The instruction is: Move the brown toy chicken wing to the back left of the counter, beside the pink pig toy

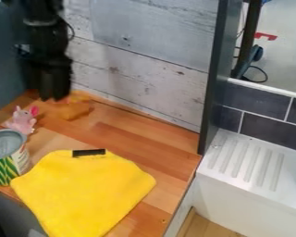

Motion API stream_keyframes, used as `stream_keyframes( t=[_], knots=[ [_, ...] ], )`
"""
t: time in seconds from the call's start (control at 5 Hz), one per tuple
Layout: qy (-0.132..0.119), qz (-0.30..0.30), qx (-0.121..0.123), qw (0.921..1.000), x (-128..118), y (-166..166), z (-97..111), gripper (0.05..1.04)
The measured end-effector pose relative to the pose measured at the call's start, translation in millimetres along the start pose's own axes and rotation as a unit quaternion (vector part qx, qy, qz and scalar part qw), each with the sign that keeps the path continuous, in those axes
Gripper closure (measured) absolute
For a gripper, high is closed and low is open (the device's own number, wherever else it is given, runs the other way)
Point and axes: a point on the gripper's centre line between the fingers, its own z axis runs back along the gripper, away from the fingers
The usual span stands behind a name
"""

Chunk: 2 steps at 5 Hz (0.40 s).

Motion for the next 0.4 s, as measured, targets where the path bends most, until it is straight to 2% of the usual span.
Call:
stream_keyframes(
  t=[0.2,0.4],
  knots=[
    [0.028,-0.015,0.001,0.9995,-46.3,-21.1,10.7,0.083],
    [0.02,-0.042,-0.013,0.9988,-85.8,-40.4,26.4,0.083]
  ],
)
